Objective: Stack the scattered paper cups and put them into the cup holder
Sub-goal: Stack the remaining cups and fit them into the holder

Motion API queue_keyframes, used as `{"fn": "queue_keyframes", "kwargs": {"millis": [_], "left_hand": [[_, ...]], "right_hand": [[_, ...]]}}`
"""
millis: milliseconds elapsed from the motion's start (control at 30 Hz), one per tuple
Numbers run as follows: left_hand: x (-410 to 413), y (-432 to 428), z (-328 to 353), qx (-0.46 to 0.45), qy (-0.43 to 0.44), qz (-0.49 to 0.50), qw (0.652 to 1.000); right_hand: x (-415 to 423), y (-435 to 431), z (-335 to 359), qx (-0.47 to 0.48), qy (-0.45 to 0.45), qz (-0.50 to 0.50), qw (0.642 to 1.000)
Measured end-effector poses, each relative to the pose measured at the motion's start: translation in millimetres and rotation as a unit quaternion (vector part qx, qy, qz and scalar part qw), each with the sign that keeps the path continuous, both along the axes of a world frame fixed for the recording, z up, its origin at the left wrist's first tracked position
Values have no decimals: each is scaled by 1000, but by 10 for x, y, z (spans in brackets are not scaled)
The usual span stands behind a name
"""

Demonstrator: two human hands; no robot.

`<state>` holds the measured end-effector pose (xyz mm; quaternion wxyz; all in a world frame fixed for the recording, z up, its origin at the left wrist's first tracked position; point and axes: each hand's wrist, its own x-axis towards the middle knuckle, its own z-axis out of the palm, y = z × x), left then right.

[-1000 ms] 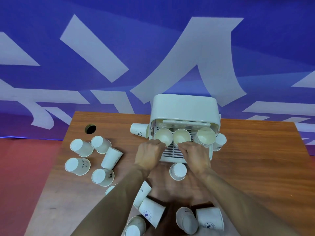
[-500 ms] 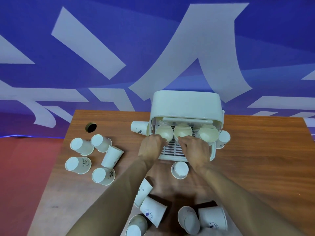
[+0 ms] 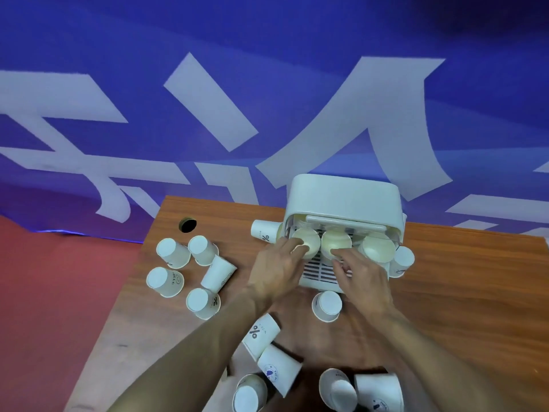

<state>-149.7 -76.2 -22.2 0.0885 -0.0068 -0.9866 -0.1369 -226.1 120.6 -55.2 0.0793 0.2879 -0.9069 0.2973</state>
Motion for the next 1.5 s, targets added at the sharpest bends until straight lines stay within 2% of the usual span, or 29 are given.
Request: {"fn": "queue_keyframes", "kwargs": {"millis": [67,233,300,500,667,967,1267,1500], "left_hand": [[166,-94,68,-2,8,2,1000],[634,-411,237,-59,5,25,998],[872,-579,253,-79,-15,57,995],[1392,-1382,252,-120,-85,141,979],[1682,-2052,211,-112,-122,190,968],[1990,-2569,-274,-77,-263,239,931],[1706,-2501,-516,-88,-296,202,929],[1605,-2584,-622,-87,-294,215,927]], "right_hand": [[110,60,76,13,-6,28,999],[254,-112,248,157,-87,107,978],[311,-266,288,183,-107,139,967],[536,-1008,329,243,-120,214,939],[753,-1716,200,299,-155,234,912],[976,-2425,-7,346,-194,181,900],[1005,-2729,-53,328,-233,144,904],[1031,-2830,-117,343,-233,143,899]]}}
